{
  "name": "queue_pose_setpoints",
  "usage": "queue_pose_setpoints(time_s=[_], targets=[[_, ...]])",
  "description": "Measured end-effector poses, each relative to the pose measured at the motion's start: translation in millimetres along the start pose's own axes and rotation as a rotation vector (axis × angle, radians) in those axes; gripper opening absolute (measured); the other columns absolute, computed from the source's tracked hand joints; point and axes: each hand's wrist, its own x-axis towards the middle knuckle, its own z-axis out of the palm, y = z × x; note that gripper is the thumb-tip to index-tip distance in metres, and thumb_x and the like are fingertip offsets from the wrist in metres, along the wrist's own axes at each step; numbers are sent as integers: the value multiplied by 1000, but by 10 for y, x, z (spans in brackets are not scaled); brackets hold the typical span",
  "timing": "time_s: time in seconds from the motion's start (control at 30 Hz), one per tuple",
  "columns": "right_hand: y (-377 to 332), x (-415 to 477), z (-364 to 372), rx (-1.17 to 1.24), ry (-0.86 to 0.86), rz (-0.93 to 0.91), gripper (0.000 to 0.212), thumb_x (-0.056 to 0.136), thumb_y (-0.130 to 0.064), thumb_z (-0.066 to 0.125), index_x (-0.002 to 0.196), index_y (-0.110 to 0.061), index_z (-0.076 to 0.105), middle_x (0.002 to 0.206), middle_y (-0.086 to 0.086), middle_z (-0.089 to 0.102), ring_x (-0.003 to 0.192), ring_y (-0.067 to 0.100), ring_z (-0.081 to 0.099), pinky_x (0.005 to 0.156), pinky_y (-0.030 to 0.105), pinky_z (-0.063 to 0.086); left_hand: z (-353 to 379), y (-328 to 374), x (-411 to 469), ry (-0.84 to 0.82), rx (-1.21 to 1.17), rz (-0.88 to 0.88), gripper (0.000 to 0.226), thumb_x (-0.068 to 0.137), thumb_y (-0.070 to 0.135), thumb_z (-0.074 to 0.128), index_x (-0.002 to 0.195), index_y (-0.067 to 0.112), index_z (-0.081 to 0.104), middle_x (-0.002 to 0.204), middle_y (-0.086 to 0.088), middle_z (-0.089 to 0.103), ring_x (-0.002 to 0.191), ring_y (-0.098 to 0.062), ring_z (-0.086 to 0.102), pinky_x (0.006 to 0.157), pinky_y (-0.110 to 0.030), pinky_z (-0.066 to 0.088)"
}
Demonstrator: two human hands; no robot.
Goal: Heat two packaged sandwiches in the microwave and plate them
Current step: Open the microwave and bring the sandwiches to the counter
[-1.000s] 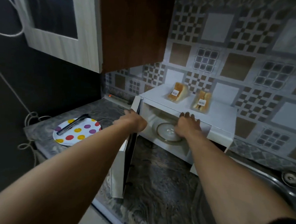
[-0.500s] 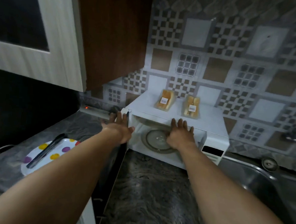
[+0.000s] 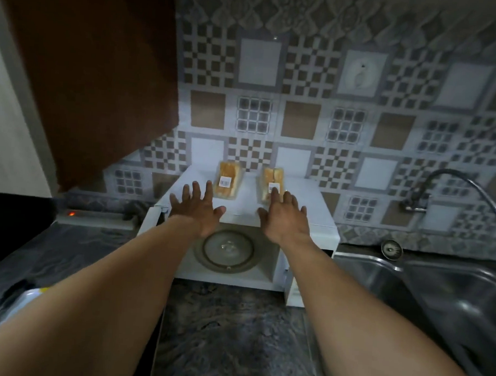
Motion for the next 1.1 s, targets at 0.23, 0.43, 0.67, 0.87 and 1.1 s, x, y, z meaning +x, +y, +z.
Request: queue_pose_setpoints(time_s=[0.23, 0.43, 0.67, 0.87, 1.1], targets=[[159, 554, 28, 93, -29, 119, 94, 93, -70, 40, 159, -21, -7, 161, 21, 16, 147, 41, 20, 116, 59, 22, 84, 272, 627, 97, -150, -32, 84, 96, 63, 31, 150, 33, -26, 163, -11, -15, 150, -35, -7, 117, -59, 1], [141, 855, 157, 163, -55, 136, 109, 86, -72, 52, 157, -25, -16, 150, 23, 38, 134, 43, 42, 107, 55, 35, 218, 435, 1052, 102, -352, -109, 102, 86, 72, 45, 147, 36, -29, 163, -13, -10, 148, -41, 6, 117, -61, 9], [109, 1003, 221, 242, -58, 195, 122, 80, -56, 69, 155, -25, -21, 141, 22, 44, 128, 41, 45, 104, 50, 36, 237, 574, 1120, 184, -283, -186, 113, 84, 56, 64, 150, 32, -24, 153, -20, 24, 135, -43, 34, 110, -53, 28], [142, 1030, 273, 257, -17, 187, 121, 80, -57, 69, 156, -23, -19, 136, 23, 47, 123, 40, 47, 101, 48, 39, 259, 591, 1137, 217, -324, -209, 112, 84, 52, 66, 151, 32, -21, 150, -21, 28, 134, -43, 34, 108, -52, 31], [215, 988, 241, 262, 11, 147, 116, 81, -55, 67, 157, -23, -14, 136, 22, 48, 123, 40, 48, 99, 47, 42, 285, 671, 1008, 303, -375, -226, 106, 86, 53, 63, 154, 30, -15, 149, -21, 31, 133, -42, 35, 109, -51, 31]])
